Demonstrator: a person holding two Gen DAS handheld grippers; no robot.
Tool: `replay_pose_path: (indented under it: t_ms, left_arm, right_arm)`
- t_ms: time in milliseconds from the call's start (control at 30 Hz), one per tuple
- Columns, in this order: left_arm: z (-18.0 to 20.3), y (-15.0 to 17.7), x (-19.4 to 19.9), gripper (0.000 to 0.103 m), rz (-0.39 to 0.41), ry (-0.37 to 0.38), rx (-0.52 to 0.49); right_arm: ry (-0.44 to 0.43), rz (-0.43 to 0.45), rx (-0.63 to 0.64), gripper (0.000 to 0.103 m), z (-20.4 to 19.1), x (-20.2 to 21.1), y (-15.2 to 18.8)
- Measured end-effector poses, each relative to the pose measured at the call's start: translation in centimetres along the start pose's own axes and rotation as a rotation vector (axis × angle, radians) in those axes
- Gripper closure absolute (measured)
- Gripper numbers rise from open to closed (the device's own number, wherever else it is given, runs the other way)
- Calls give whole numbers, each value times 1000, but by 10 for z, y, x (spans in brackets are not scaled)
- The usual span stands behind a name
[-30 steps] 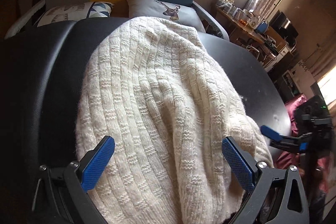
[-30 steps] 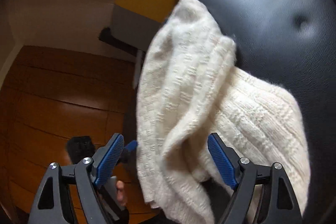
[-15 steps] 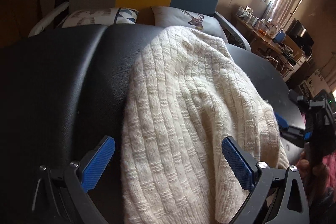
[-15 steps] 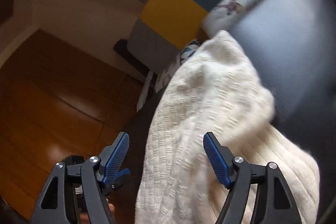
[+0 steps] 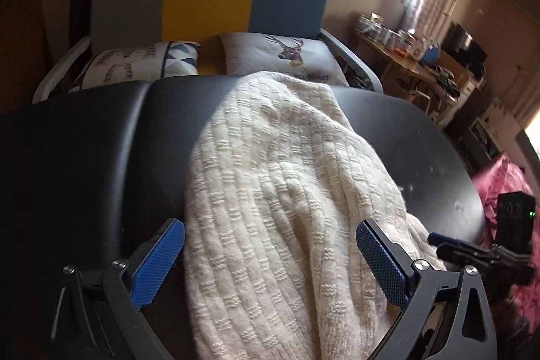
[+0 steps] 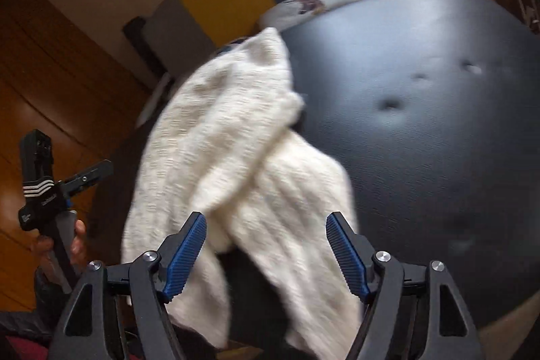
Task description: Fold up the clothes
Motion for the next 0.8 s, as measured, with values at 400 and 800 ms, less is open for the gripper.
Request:
replay_pose_path:
  t_ms: [400,800]
  left_arm:
    - [23,70,-85,0,-207,-39,-56]
    - [19,82,-90,0,-144,-96,-117]
  right_arm:
    - [225,-86,152,55,18,-26,26]
    - [176,-66,215,26,-8,-36,28]
Point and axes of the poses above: each gripper's, at about its wrist camera, not at the fingertips, and x roughly against the way its jaws point, z to its right, y to its underside, the point moved 9 cm from there along -x, roughly the way its jaws point, and after that the axes turned 8 degrees about x, right-handed, at the moved point
